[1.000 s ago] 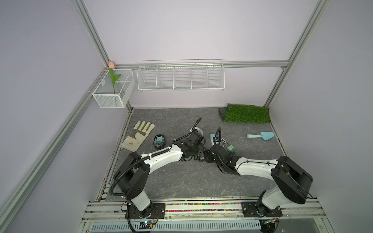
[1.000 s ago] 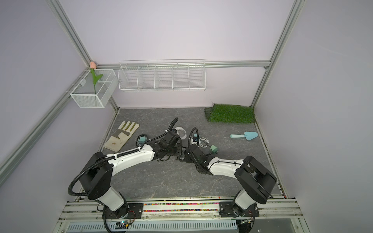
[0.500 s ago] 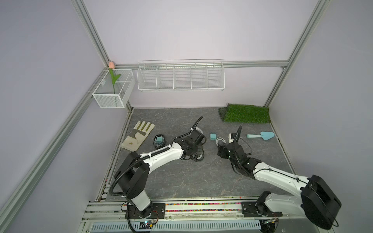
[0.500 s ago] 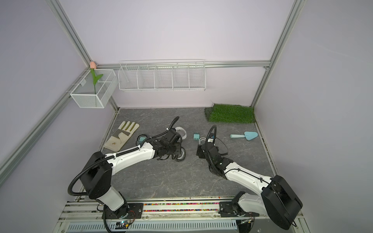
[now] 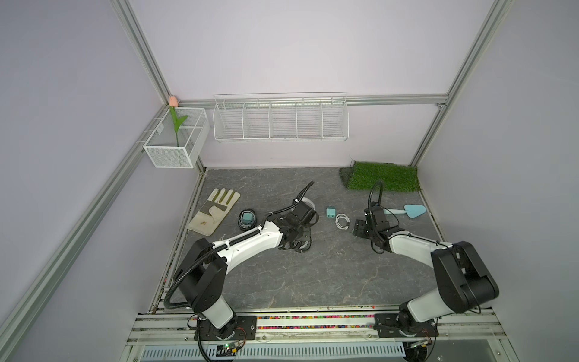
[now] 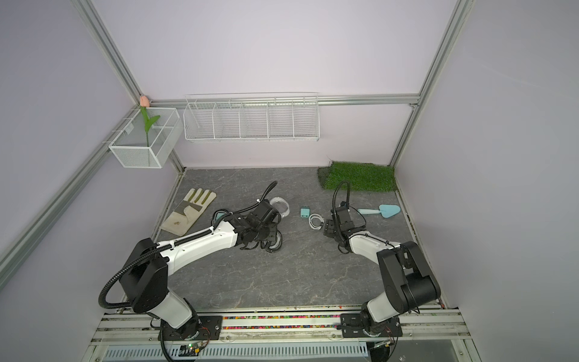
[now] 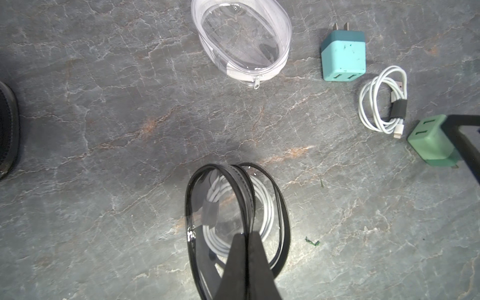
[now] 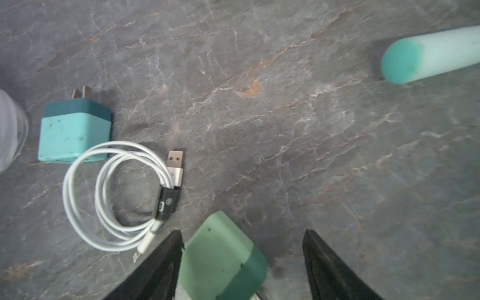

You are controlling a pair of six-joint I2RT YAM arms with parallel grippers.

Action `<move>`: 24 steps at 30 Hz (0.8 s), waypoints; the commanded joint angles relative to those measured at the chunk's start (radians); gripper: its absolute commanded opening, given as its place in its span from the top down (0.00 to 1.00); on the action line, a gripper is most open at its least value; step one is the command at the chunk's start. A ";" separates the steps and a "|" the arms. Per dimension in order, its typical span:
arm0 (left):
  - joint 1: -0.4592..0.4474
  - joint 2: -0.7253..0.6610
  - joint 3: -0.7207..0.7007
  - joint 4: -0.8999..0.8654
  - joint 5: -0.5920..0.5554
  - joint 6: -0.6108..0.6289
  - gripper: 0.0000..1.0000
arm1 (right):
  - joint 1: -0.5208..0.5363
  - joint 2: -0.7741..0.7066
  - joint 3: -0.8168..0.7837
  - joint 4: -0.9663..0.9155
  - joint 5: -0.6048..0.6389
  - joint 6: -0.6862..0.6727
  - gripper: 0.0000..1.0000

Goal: Pack away charging kits
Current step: Pick up the plug from the center of the board.

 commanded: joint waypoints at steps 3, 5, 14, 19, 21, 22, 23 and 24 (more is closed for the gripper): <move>-0.005 0.005 0.008 -0.006 -0.017 0.018 1.00 | 0.007 -0.002 -0.028 0.075 -0.133 -0.004 0.18; -0.004 0.008 0.011 -0.004 -0.017 0.021 1.00 | 0.022 -0.002 -0.030 0.056 -0.129 -0.003 0.18; -0.004 0.008 0.006 0.022 0.018 0.025 1.00 | 0.132 -0.028 -0.039 -0.066 0.041 0.029 0.22; -0.004 0.003 -0.001 0.031 0.027 0.024 1.00 | 0.147 0.000 -0.017 -0.106 0.114 0.054 0.26; -0.004 0.000 -0.005 0.034 0.033 0.022 1.00 | 0.147 0.015 0.007 -0.138 0.150 0.070 0.27; -0.005 -0.001 -0.005 0.034 0.034 0.021 1.00 | 0.147 0.025 0.024 -0.158 0.170 0.083 0.27; -0.004 -0.002 -0.008 0.035 0.034 0.021 1.00 | 0.147 0.035 0.039 -0.171 0.182 0.091 0.28; -0.004 -0.004 -0.010 0.035 0.036 0.020 1.00 | 0.147 0.044 0.048 -0.177 0.187 0.095 0.28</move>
